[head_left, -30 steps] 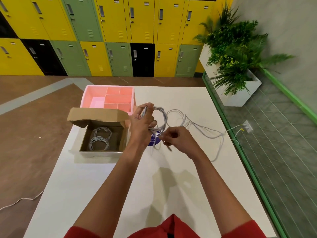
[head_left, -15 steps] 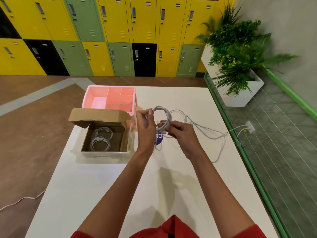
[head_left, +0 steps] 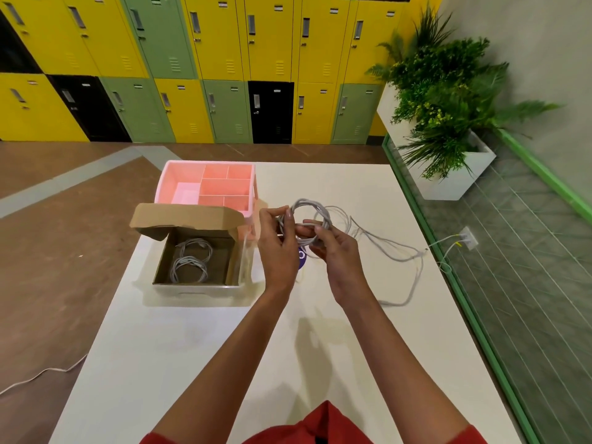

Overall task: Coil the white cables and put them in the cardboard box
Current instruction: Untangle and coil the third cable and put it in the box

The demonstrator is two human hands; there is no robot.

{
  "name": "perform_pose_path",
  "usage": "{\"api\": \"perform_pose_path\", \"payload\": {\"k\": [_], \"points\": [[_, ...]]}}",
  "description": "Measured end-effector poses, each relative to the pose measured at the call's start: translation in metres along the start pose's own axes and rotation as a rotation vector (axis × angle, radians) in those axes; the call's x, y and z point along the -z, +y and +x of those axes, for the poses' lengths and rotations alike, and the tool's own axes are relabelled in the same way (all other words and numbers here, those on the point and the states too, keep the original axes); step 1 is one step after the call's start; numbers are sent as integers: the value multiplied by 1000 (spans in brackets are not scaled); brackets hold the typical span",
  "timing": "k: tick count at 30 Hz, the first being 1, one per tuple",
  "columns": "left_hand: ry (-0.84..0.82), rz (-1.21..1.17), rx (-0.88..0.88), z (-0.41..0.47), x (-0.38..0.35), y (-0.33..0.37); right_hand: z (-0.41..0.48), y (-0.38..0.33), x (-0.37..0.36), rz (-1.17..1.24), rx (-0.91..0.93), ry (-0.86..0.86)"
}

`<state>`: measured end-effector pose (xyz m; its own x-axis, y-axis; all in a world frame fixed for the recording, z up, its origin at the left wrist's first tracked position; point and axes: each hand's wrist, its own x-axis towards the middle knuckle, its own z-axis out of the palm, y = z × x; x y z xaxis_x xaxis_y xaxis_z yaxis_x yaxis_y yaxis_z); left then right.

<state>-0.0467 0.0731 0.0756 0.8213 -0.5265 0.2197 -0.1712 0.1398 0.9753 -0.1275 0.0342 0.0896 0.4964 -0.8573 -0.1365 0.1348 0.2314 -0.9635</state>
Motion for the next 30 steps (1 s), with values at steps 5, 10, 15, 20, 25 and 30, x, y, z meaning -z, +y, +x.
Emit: {"api": "perform_pose_path", "payload": {"k": [5, 10, 15, 20, 25, 30], "points": [[11, -39, 244, 7, -1, 1, 0, -2, 2, -31, -10, -54], [-142, -153, 390, 18, 8, 7, 5, -8, 11, -51, -32, -142], [-307, -210, 512, 28, 18, 7, 11, -7, 22, -24, -115, -219], [-393, -310, 556, 26, 17, 8, 17, -15, 33, 155, -194, -249], [-279, -301, 467, 19, 12, 8, 18, -11, 25, -35, -129, -86], [-273, -260, 404, 15, 10, 5, 19, -2, 18, -224, -60, 280]]}}
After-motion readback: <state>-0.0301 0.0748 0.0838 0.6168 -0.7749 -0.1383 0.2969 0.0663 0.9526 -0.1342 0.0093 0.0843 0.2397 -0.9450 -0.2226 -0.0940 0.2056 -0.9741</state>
